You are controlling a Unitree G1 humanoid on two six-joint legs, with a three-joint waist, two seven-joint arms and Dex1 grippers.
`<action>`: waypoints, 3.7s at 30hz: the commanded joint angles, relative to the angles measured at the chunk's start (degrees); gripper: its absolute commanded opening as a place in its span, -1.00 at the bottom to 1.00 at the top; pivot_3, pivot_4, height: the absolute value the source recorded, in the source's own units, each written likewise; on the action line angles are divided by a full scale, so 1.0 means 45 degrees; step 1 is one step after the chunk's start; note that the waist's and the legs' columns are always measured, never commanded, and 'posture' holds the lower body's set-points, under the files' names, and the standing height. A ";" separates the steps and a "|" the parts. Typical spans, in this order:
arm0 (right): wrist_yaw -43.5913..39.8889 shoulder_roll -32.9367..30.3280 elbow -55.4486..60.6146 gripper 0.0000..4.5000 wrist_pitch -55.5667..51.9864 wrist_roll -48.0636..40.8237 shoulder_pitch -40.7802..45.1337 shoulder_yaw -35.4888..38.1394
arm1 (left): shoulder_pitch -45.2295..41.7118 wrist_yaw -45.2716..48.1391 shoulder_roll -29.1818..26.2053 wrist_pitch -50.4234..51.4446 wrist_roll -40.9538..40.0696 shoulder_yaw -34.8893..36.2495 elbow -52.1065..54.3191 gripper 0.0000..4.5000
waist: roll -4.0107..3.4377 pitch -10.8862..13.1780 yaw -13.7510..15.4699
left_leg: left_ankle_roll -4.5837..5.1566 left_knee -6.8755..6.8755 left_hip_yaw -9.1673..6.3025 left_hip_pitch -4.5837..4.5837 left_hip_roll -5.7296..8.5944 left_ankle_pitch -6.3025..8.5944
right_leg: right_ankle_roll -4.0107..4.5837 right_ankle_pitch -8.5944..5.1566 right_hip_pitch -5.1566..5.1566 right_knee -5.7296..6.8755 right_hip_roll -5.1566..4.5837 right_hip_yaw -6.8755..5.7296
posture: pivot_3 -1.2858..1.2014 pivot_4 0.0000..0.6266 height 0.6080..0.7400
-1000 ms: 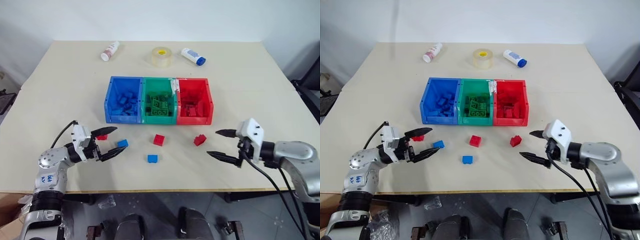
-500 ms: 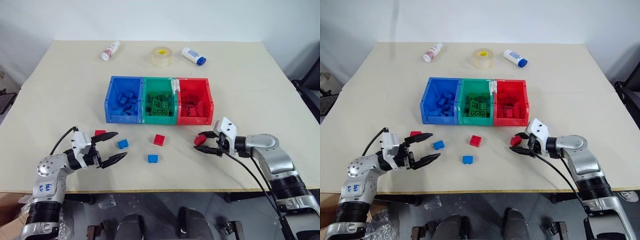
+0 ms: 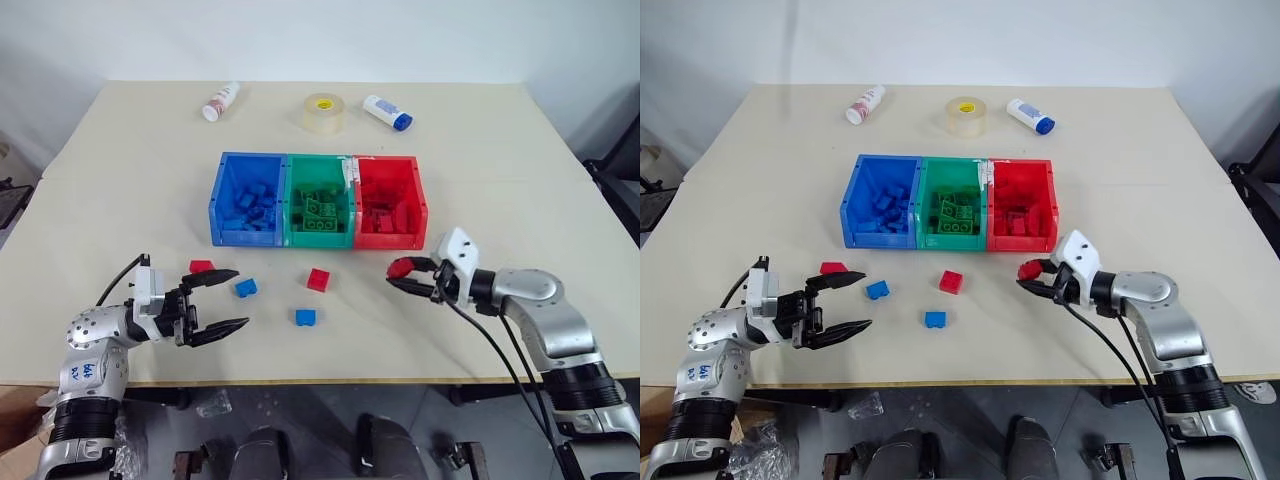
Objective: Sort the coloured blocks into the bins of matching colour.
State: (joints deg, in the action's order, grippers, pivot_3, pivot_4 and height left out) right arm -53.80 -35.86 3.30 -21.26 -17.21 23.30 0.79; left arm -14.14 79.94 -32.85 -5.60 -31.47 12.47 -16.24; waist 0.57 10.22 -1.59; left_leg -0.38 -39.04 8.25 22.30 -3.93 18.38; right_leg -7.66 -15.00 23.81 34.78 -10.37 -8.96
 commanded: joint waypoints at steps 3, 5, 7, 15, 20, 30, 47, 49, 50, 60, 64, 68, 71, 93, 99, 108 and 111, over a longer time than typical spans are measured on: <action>0.1109 0.0089 0.0466 -0.28 -0.0186 -0.0309 0.1441 0.0853 | -0.0430 0.0337 -0.0011 -0.0149 -0.0113 0.0053 -0.0323 1.00 | -0.0001 0.0000 -0.0056 | 0.0000 0.0000 0.0003 -0.0001 -0.0001 0.0000 | 0.0000 0.0000 0.0000 0.0001 0.0000 0.0002 | 0.03 -0.52 1.00; 0.1262 0.0228 -0.0423 -0.28 0.0075 -0.0086 0.2341 0.0657 | -0.0587 0.0376 0.0061 -0.0193 -0.0049 0.0004 -0.0495 1.00 | -0.0001 0.0000 -0.0059 | 0.0000 0.0002 0.0004 -0.0001 -0.0001 0.0000 | 0.0000 0.0000 0.0004 0.0005 0.0001 0.0003 | 0.03 -0.52 1.00; 0.1398 0.0529 -0.2005 -0.28 0.0691 0.0385 0.3537 0.0304 | -0.0842 0.0370 0.0145 -0.0286 0.0067 -0.0081 -0.0783 1.00 | 0.0000 0.0000 -0.0059 | 0.0000 0.0002 0.0007 -0.0002 -0.0002 0.0000 | 0.0001 0.0000 0.0006 0.0009 0.0002 0.0004 | 0.03 -0.52 1.00; 0.1905 0.1891 -0.8220 0.48 0.3500 0.2110 0.6906 -0.0536 | -0.1222 0.0259 0.0375 -0.0586 0.0283 -0.0213 -0.1223 1.00 | -0.0003 0.0002 -0.0127 | -0.0001 0.0017 0.0017 0.0006 0.0002 -0.0001 | -0.0001 0.0000 0.0012 0.0001 0.0002 0.0001 | 0.03 -0.52 1.00; 0.1547 0.2080 -0.8891 0.99 0.4076 0.2283 0.7268 -0.0585 | -0.1112 0.0206 0.0348 -0.0644 0.0241 -0.0139 -0.1157 1.00 | -0.0007 0.0004 -0.0156 | 0.0001 0.0018 0.0018 0.0015 0.0005 0.0001 | -0.0004 0.0000 0.0013 -0.0011 0.0001 -0.0001 | 0.03 -0.52 1.00; -0.0535 0.0976 -0.4607 0.99 0.3348 0.1059 0.4759 -0.0192 | -0.1540 0.0386 0.0392 -0.0739 0.0302 -0.0283 -0.1697 1.00 | -0.0009 0.0006 -0.0287 | -0.0004 0.0012 0.0009 0.0010 0.0002 -0.0004 | -0.0004 0.0000 0.0011 0.0005 0.0000 0.0000 | 0.03 -0.52 1.00; -0.3207 -0.4142 0.3430 0.99 0.0006 -0.2576 -0.4760 0.4181 | -0.2258 0.0733 0.0272 -0.0902 0.0514 -0.0202 -0.2824 1.00 | -0.0006 0.0005 -0.0029 | 0.0006 -0.0007 0.0004 -0.0004 0.0002 0.0005 | -0.0009 0.0004 -0.0015 -0.0019 -0.0001 0.0001 | 0.03 -0.52 1.00; -0.3087 -0.4158 0.3523 0.99 -0.0122 -0.2640 -0.4615 0.4050 | -0.2308 0.0738 0.0262 -0.0917 0.0526 -0.0195 -0.2894 1.00 | -0.0006 0.0005 -0.0021 | 0.0007 -0.0009 0.0004 -0.0008 0.0002 0.0004 | -0.0008 0.0004 -0.0016 -0.0017 -0.0001 0.0002 | 0.03 -0.52 1.00; -0.2995 -0.4134 0.3576 0.99 -0.0217 -0.2636 -0.4453 0.3881 | -0.2336 0.0739 0.0256 -0.0930 0.0531 -0.0192 -0.2927 1.00 | -0.0007 0.0005 -0.0003 | 0.0006 -0.0009 0.0001 -0.0011 0.0001 0.0004 | -0.0008 0.0004 -0.0015 -0.0012 -0.0001 0.0002 | 0.03 -0.52 1.00; -0.2000 -0.2747 0.4443 0.99 -0.1505 -0.2285 -0.1906 -0.0054 | -0.1569 0.0544 0.0270 -0.0761 0.0298 -0.0100 -0.1789 1.00 | -0.0006 0.0005 -0.0035 | 0.0010 -0.0012 -0.0002 -0.0001 0.0002 0.0007 | -0.0008 0.0005 -0.0013 -0.0018 -0.0005 -0.0002 | 0.03 -0.52 1.00; -0.1975 -0.2177 0.4172 0.99 -0.1454 -0.2200 -0.1354 -0.0839 | -0.0870 0.0390 0.0148 -0.0482 0.0166 -0.0004 -0.0824 1.00 | -0.0006 0.0006 0.0008 | 0.0011 -0.0011 -0.0005 0.0001 0.0001 0.0007 | -0.0008 0.0005 -0.0010 -0.0014 -0.0005 -0.0004 | 0.03 -0.52 1.00; -0.2275 -0.2097 0.3862 0.99 -0.1037 -0.2203 -0.1307 -0.0919 | -0.0210 0.0104 -0.0031 -0.0103 0.0222 -0.0099 0.0306 1.00 | -0.0004 0.0006 0.0079 | 0.0022 -0.0015 -0.0010 0.0006 0.0010 0.0013 | -0.0010 0.0006 -0.0015 -0.0019 -0.0012 -0.0010 | 0.03 -0.52 1.00; -0.2565 -0.2195 0.3672 0.99 -0.0739 -0.2280 -0.1452 -0.0746 | 0.0710 -0.0993 -0.0218 0.0577 0.0465 -0.0119 0.2206 1.00 | -0.0004 0.0006 0.0043 | 0.0025 -0.0016 -0.0008 0.0006 0.0009 0.0015 | -0.0013 0.0008 -0.0017 -0.0023 -0.0013 -0.0008 | 0.03 -0.52 1.00; -0.6175 -0.2051 -0.0207 0.99 0.1730 -0.3375 -0.1221 0.0599 | 0.7346 -0.7532 -0.1130 0.4105 0.1876 0.2033 1.0090 1.00 | -0.0007 0.0006 0.0041 | 0.0026 -0.0012 -0.0003 -0.0011 -0.0003 0.0032 | -0.0007 0.0004 -0.0022 -0.0035 -0.0010 -0.0001 | 0.03 -0.52 1.00; -0.5648 -0.1893 0.0270 0.99 0.1621 -0.3256 -0.1284 0.0586 | 0.5300 -0.8045 -0.0743 0.4344 0.2990 -0.0930 0.9849 1.00 | -0.0009 0.0005 0.0170 | 0.0024 -0.0015 0.0001 -0.0011 0.0001 0.0030 | -0.0007 0.0005 -0.0023 -0.0023 -0.0009 -0.0001 | 0.03 -0.52 1.00; -0.4368 -0.1964 0.1931 0.99 0.1567 -0.3487 -0.2951 0.1558 | 0.2092 -0.8294 0.0740 0.3752 0.4843 -0.4358 0.6694 1.00 | -0.0019 -0.0001 0.0364 | 0.0021 -0.0020 0.0007 -0.0008 0.0003 0.0028 | -0.0010 0.0006 -0.0022 -0.0026 -0.0005 -0.0002 | 0.03 -0.52 1.00; -0.3935 -0.1919 0.2428 0.99 0.1547 -0.3529 -0.3512 0.1873 | 0.1261 -0.8062 0.0971 0.3382 0.5201 -0.4925 0.5572 1.00 | -0.0019 -0.0001 0.0369 | 0.0021 -0.0023 0.0007 -0.0011 0.0003 0.0027 | -0.0010 0.0007 -0.0026 -0.0024 -0.0006 -0.0002 | 0.03 -0.52 1.00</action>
State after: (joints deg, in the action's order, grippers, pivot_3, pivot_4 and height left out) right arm -72.56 -44.33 11.60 -14.59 -32.03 7.88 7.19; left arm -7.49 43.13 -28.78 11.16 -9.41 -8.43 10.19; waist 0.48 10.22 0.07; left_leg -0.29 -39.14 8.28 22.23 -3.92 18.50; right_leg -7.70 -14.97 23.68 34.67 -10.40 -8.97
